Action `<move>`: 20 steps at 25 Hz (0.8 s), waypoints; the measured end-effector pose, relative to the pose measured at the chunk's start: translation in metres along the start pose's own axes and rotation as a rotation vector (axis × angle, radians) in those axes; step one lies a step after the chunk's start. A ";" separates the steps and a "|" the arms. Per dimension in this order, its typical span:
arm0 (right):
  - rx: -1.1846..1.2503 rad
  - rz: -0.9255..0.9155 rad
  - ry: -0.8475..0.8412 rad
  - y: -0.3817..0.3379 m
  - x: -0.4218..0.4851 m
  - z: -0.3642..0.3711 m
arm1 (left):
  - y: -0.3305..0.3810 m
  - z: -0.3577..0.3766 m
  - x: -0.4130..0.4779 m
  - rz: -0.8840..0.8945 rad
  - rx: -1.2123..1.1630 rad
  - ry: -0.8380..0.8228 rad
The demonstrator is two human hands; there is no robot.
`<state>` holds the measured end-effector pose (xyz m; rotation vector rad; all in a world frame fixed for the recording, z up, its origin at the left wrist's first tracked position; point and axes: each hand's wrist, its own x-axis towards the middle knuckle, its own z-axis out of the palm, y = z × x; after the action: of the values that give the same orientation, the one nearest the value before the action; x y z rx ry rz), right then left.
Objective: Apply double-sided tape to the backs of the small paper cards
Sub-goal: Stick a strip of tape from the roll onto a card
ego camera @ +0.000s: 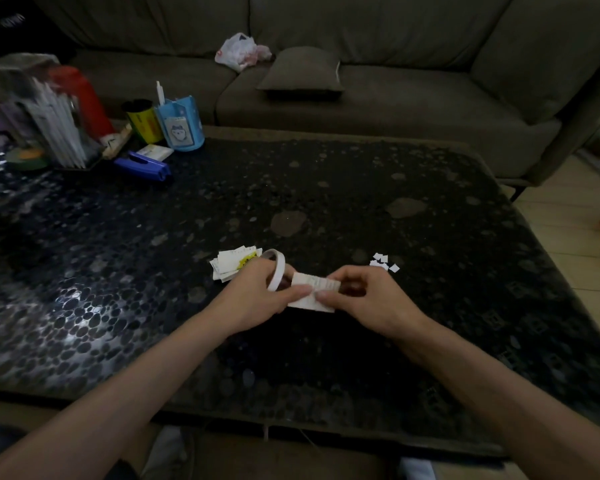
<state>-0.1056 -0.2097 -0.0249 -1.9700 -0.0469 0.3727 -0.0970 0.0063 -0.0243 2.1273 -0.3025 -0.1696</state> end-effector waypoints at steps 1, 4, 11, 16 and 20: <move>0.136 0.027 0.000 -0.002 -0.002 0.002 | 0.001 -0.001 0.000 -0.028 -0.034 0.009; 0.302 0.025 0.001 -0.004 -0.003 0.008 | 0.008 -0.001 -0.005 -0.080 -0.138 0.025; 0.245 -0.021 0.106 -0.010 0.001 0.011 | 0.017 -0.001 -0.005 -0.064 -0.082 0.155; 0.273 0.008 0.141 -0.010 0.001 0.004 | 0.014 -0.001 -0.005 -0.115 -0.090 0.198; 0.238 -0.048 0.160 -0.008 0.000 0.007 | 0.010 -0.003 -0.010 -0.149 -0.269 0.125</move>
<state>-0.1066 -0.2004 -0.0202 -1.7537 0.0510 0.1792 -0.1074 0.0061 -0.0141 1.8835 -0.0442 -0.1533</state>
